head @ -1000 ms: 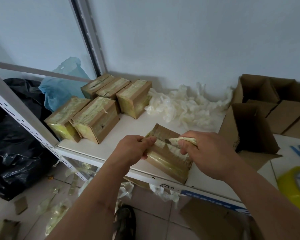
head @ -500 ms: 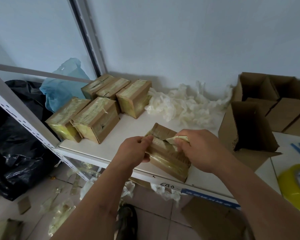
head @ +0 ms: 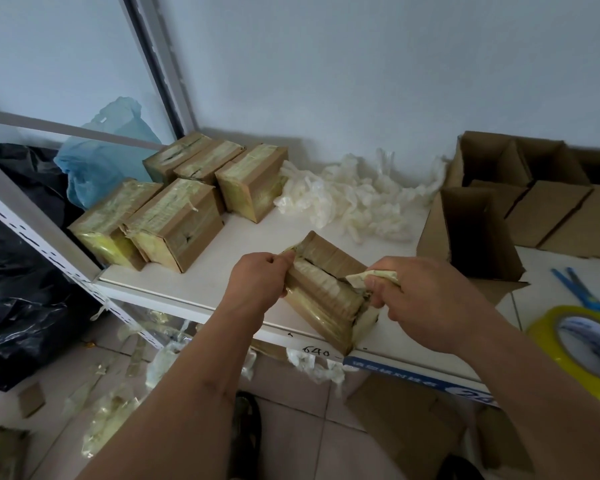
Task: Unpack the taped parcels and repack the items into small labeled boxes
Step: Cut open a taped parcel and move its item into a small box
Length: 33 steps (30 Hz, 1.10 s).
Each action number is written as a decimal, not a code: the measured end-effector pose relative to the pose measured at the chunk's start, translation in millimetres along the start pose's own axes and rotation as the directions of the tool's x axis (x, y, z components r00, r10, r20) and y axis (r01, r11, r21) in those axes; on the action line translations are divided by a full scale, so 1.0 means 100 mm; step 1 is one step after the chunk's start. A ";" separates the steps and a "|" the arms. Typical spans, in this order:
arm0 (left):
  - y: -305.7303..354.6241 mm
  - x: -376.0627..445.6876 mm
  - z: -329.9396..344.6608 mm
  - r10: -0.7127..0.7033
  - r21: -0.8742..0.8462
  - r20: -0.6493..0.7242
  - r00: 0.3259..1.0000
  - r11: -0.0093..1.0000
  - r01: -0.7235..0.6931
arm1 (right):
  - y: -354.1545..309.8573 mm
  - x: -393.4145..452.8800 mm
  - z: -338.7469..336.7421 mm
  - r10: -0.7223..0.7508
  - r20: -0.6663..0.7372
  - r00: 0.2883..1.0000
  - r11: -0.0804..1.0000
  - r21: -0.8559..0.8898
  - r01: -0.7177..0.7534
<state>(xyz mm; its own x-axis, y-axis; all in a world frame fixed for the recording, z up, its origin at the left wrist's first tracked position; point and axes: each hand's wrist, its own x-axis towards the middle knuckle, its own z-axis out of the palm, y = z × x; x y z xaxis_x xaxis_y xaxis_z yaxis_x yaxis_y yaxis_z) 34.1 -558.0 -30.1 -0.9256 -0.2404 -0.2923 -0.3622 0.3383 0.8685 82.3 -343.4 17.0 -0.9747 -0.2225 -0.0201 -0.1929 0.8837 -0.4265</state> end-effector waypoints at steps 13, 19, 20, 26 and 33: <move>0.04 0.03 0.01 0.064 0.103 -0.081 0.995 0.993 -0.055 | 0.35 -0.53 -0.09 0.091 -0.031 0.995 0.905 0.419 -0.070; 0.05 0.06 -0.12 0.147 0.206 -0.066 0.987 0.970 -0.131 | 0.57 -0.75 -0.06 0.194 -0.017 0.981 0.894 0.414 -0.170; 0.05 0.07 -0.11 0.155 0.217 -0.057 0.986 0.966 -0.139 | 0.62 -0.79 -0.03 0.202 -0.012 0.979 0.905 0.385 -0.182; 0.03 0.16 -0.01 0.223 0.218 -0.091 0.971 0.956 -0.199 | 0.78 -0.85 0.30 0.216 -0.057 0.975 0.945 0.264 -0.194; 0.03 0.05 0.09 0.405 0.578 -0.024 0.914 0.752 -0.317 | 0.55 -0.64 0.68 0.090 0.023 0.996 0.996 -0.019 -0.090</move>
<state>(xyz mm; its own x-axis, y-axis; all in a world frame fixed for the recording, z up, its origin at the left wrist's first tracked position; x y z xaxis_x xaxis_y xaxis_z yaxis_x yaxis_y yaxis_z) 27.3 -550.5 -32.9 -0.9901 -0.1048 0.0939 -0.0419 0.8567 0.5141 141.7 -308.7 -66.7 -0.9853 -0.1516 -0.0792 -0.1070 0.9077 -0.4057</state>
